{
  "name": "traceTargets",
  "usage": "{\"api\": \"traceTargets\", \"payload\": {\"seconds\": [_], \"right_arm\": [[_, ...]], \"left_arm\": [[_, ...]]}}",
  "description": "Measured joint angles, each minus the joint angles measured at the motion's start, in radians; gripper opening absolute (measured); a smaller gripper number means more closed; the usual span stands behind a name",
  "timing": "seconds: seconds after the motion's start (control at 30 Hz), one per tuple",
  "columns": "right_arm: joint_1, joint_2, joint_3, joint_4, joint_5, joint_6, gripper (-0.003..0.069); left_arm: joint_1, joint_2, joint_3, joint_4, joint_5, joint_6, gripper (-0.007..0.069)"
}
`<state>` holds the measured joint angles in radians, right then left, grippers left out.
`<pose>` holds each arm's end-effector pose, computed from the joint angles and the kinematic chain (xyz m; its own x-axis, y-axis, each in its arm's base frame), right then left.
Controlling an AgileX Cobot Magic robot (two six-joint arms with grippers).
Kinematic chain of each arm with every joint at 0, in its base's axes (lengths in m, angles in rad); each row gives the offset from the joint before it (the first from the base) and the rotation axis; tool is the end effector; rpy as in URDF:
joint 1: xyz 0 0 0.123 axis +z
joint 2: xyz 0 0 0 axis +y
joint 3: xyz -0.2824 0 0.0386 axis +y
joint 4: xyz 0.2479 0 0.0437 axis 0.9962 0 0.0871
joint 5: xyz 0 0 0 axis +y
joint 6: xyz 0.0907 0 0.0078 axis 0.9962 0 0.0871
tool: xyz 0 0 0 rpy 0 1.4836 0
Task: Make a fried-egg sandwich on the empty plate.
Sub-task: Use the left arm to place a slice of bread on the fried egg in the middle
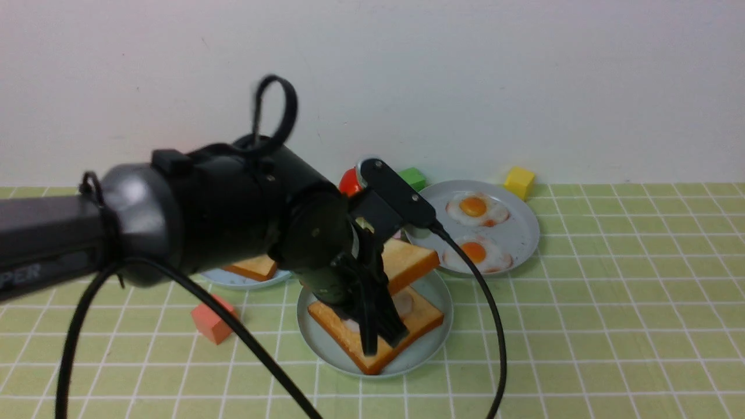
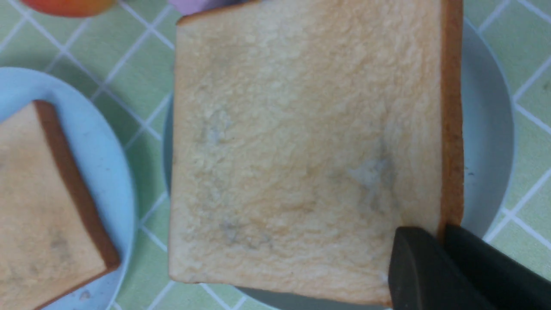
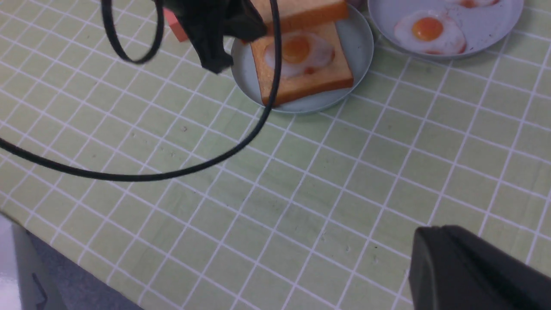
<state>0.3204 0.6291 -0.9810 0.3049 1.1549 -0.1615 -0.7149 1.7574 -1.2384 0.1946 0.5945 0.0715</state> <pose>0.0671 0.0486 0.3905 -0.5921 -0.2320 -0.7718 -0.5236 0.8388 0.1496 0.2894 -0.2382 0.2313 -0.4843 0.7248 -0.4899 0.7408 0.6377 0.2112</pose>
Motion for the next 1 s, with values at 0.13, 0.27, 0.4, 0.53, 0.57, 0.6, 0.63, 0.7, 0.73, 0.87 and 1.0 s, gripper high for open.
{"api": "traceTargets", "payload": {"seconds": [0.13, 0.27, 0.4, 0.53, 0.57, 0.6, 0.63, 0.7, 0.73, 0.87, 1.0], "right_arm": [[0.000, -0.036, 0.000, -0.003, 0.018, 0.000, 0.0022], [0.000, -0.060, 0.000, -0.003, 0.025, 0.000, 0.0022], [0.000, -0.063, 0.000, -0.003, 0.025, 0.001, 0.0025], [0.000, -0.063, 0.000, -0.003, 0.027, 0.001, 0.0026], [0.000, -0.063, 0.000, -0.003, 0.027, 0.001, 0.0027], [0.000, -0.063, 0.000, -0.003, 0.027, 0.001, 0.0028], [0.000, -0.063, 0.000, -0.003, 0.027, 0.001, 0.0028], [0.000, -0.063, 0.000, -0.003, 0.027, 0.001, 0.0028], [0.000, -0.063, 0.000, -0.003, 0.027, 0.001, 0.0028], [0.000, -0.064, 0.000, -0.003, 0.027, 0.001, 0.0029], [0.000, -0.064, 0.000, -0.002, 0.029, 0.001, 0.0029]], "left_arm": [[-0.016, 0.033, 0.002, 0.041, -0.008, -0.020, 0.0021], [-0.016, 0.049, 0.002, 0.052, -0.007, -0.023, 0.0021], [-0.016, 0.049, 0.002, 0.024, 0.002, -0.019, 0.0021], [-0.016, 0.050, 0.002, -0.003, 0.013, 0.037, 0.0021], [-0.016, 0.054, 0.002, -0.006, 0.014, 0.054, 0.0021], [-0.016, 0.056, 0.002, -0.007, 0.014, 0.063, 0.0021], [-0.016, 0.062, 0.002, -0.008, 0.014, 0.067, 0.0021], [-0.016, 0.072, 0.002, -0.009, 0.016, 0.068, 0.0021], [-0.016, 0.079, 0.002, -0.009, 0.016, 0.068, 0.0021], [-0.016, 0.092, 0.002, -0.025, 0.010, 0.068, 0.0023], [-0.016, 0.093, 0.002, -0.039, -0.003, 0.068, 0.0062]]}}
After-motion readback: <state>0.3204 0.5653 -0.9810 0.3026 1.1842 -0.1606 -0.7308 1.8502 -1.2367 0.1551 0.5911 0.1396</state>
